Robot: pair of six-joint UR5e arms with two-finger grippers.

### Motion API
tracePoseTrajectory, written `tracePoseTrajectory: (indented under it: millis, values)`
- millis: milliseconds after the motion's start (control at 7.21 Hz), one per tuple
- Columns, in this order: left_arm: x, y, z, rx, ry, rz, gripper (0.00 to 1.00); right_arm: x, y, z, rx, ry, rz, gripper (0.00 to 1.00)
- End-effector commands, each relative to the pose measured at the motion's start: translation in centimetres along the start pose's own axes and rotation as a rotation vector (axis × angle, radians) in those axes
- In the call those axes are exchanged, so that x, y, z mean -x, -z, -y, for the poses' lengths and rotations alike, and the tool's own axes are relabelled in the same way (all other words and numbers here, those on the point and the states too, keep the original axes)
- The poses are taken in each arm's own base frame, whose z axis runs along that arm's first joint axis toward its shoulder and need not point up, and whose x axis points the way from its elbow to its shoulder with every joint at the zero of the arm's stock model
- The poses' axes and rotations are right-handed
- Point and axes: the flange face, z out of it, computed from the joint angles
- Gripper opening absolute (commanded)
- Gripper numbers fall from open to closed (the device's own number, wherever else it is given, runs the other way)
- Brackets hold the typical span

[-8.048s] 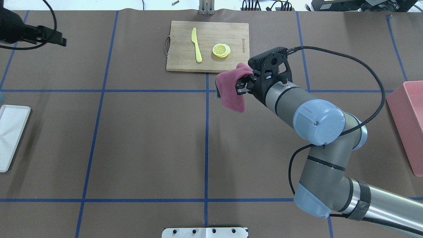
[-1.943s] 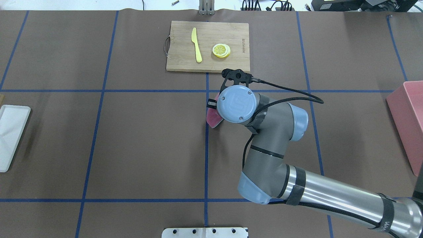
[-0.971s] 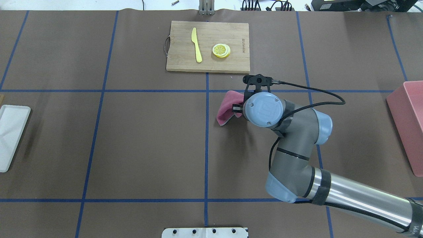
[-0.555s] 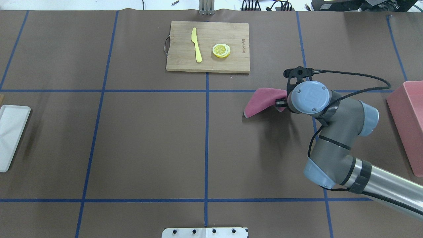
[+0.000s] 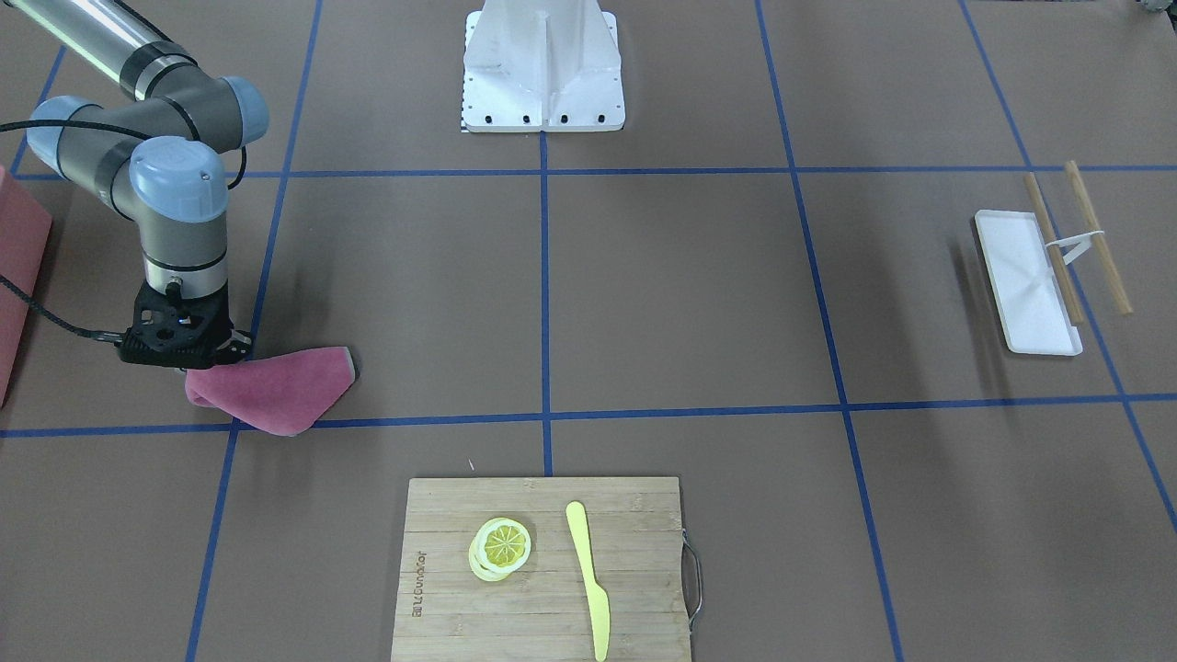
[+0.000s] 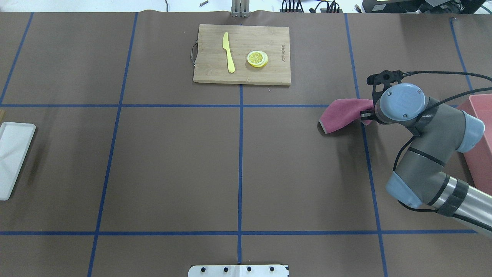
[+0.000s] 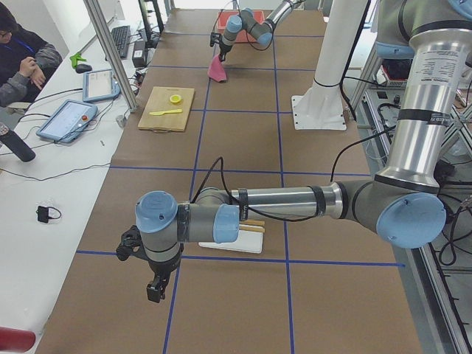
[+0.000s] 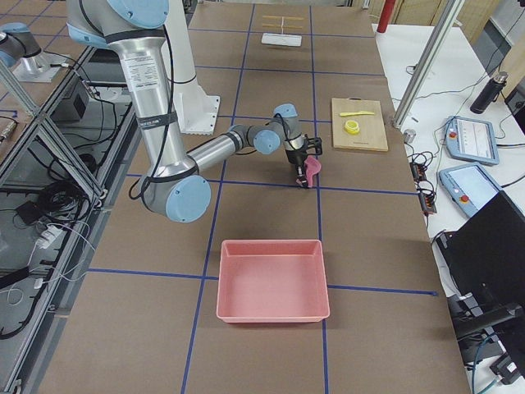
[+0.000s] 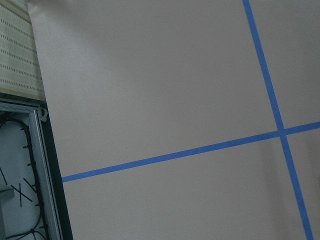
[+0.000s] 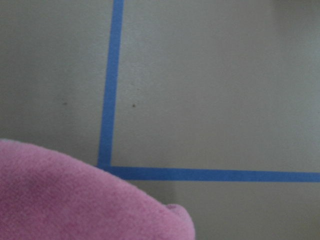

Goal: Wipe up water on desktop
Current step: 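Wipe the center area then sweep toward the pink bin, right gripper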

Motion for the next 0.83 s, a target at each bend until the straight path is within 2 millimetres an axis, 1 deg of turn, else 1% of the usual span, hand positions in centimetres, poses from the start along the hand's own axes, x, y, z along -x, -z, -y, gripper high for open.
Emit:
tracePoseTrajectory:
  millis: [0,139,278,416,555,694]
  values:
    - [0.0,0.0,0.0,0.0,0.0,0.001,0.98,-2.3,-0.3,0.7,0.006,0.014,-0.015,0.0]
    - [-0.1,-0.1,0.0,0.001,-0.001,0.001,0.98,-2.2,0.6,1.3,0.006,0.005,0.009,0.0]
    - [-0.1,-0.1,0.0,0.001,-0.001,-0.001,0.98,-1.7,3.0,1.8,-0.01,0.002,0.057,0.0]
    - [-0.1,-0.1,0.0,0.001,-0.001,-0.001,0.98,-1.6,6.9,2.6,-0.029,-0.022,0.137,0.0]
    - [0.0,-0.1,0.0,0.002,0.001,0.0,0.98,-2.7,11.7,3.7,-0.057,-0.065,0.224,0.0]
    - [0.0,-0.1,0.0,0.002,0.001,0.0,0.98,-5.0,16.8,4.9,-0.056,-0.114,0.308,0.0]
